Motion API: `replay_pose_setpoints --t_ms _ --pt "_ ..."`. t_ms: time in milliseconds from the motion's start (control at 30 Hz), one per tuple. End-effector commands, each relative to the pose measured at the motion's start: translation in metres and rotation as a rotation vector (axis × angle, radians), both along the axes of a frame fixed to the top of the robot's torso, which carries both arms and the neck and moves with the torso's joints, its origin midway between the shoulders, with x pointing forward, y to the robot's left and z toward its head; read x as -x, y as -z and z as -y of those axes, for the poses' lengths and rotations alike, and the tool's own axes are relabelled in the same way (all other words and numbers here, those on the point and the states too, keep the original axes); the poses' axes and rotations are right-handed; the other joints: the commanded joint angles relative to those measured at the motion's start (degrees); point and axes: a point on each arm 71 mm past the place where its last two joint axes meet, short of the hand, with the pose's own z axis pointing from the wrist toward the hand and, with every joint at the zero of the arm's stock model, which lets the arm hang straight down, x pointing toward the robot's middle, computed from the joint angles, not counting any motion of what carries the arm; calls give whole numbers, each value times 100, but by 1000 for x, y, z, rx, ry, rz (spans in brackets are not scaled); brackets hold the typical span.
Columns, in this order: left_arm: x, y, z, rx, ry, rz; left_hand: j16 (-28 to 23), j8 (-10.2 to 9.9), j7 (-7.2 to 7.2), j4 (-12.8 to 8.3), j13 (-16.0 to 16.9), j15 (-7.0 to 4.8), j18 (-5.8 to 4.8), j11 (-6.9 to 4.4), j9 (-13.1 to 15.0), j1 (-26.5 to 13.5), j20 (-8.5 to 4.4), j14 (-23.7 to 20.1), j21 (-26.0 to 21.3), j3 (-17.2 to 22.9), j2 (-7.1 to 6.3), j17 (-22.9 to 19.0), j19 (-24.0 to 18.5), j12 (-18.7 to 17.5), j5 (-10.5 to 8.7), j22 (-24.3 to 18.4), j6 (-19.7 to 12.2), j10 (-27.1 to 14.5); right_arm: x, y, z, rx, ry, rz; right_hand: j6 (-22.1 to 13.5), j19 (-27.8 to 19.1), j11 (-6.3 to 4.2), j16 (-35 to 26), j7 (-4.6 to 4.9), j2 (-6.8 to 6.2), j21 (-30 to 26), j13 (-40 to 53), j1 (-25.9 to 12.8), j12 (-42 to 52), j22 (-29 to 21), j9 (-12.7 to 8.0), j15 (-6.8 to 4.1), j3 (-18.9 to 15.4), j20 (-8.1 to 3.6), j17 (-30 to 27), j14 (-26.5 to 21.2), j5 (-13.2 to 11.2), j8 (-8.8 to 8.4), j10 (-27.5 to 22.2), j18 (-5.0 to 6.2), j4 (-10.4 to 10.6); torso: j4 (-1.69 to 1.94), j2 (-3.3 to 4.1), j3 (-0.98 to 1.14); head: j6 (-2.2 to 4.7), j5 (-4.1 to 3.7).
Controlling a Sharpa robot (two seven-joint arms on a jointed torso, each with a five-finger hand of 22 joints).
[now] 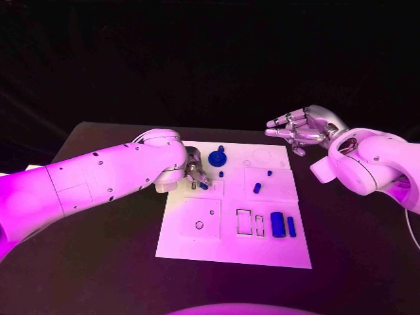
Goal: Assemble the parts on the task board
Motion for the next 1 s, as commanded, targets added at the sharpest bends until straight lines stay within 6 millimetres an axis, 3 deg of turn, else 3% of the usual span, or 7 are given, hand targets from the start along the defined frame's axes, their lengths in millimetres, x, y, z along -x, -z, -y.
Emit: replay_pose_setpoints --t_ms 33,133,200,267,467,700,1000 --pt "7 12 3 -31 24 -92 14 -15 -73 20 21 -35 -80 -14 -24 -124 -15 601 15 -180 16 1510 376 38 -15 974 116 39 1 -1 -1 -1 -8 19 -42 -45 -5 -22 -4 71 -26 -9 -11 -16 -10 -5 -24 -55 2 77 264 47 31 -47 100 1 -3 1 2 -18 13" --pt "6 12 5 -33 26 -95 14 -48 -90 67 45 -50 -81 -27 -47 -186 -24 601 17 -456 61 1510 379 66 -3 982 156 45 1 -3 -1 -9 2 39 -48 -31 -2 -21 -5 95 -28 -4 -50 6 -4 -4 -23 -108 4 84 268 176 42 -46 98 49 -4 0 3 -22 8" --pt "5 12 6 -34 26 -96 14 -58 -86 136 54 -46 -84 -24 -58 -320 -23 601 23 -760 -41 1510 383 78 -17 993 211 49 1 -4 -1 -14 8 54 -54 -24 -6 -26 -3 123 -37 -15 -52 7 -11 -3 -24 -133 3 84 268 421 50 -61 98 78 -6 2 4 -19 8" --pt "5 12 7 -35 25 -95 14 -77 -79 219 49 -43 -85 -20 -73 -434 -27 601 24 -1004 -86 1510 385 76 -26 998 242 47 1 -5 0 -18 13 64 -57 -24 -6 -31 -3 131 -45 -25 -47 4 -18 -3 -24 -147 3 82 268 486 54 -69 99 87 -13 1 9 -16 11" --pt "2 13 7 -36 19 -93 14 -127 -96 339 71 -56 -88 -30 -104 -439 -35 601 29 -1475 1 1510 391 102 -11 1013 298 65 2 -6 0 -24 19 71 -58 -23 -6 -33 -4 134 -48 -32 -44 0 -20 -3 -24 -155 3 81 267 515 57 -75 99 91 -6 -4 6 -23 -1" --pt "-1 13 7 -36 7 -81 14 -178 -95 529 59 -54 -91 -29 -127 -465 -39 601 36 -2060 0 1510 398 92 -66 1031 336 62 2 -6 0 -27 20 69 -62 -34 -4 -48 -2 134 -66 -54 -57 -20 -47 -3 -23 -170 3 64 263 535 58 -92 104 104 -4 -7 3 -10 -1" --pt "-3 13 3 -38 -8 -76 14 -200 -105 687 71 -60 -95 -37 -133 -368 -43 601 46 -2424 95 1510 406 108 -210 1052 365 77 2 -5 1 -25 19 62 -69 -51 0 -72 0 132 -92 -86 -85 -48 -85 -4 -20 -202 5 39 254 546 61 -118 110 133 -7 -1 -3 10 1"
